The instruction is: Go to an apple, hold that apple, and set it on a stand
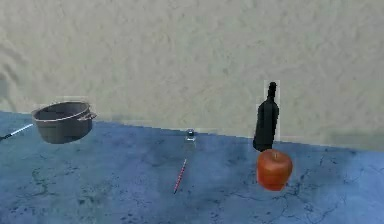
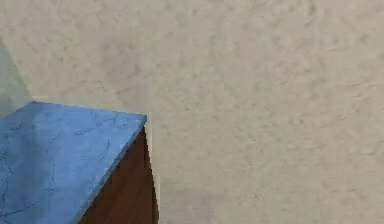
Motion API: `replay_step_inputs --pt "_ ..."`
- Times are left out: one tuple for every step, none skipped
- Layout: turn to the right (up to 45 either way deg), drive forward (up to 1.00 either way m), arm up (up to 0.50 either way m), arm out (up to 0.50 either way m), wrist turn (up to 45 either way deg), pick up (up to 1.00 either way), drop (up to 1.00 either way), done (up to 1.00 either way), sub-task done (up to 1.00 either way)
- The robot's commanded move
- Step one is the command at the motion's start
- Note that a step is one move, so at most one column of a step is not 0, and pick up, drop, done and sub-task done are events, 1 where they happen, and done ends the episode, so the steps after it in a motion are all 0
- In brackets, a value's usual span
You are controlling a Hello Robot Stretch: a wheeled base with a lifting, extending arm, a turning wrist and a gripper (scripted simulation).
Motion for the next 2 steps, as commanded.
replay_step_inputs --pt "-45.0 0.0 0.0 0.0 0.0 0.0 0.0 0.0 0.0" --pt "-18.0 0.0 0.0 0.0 0.0 0.0 0.0 0.0 0.0"
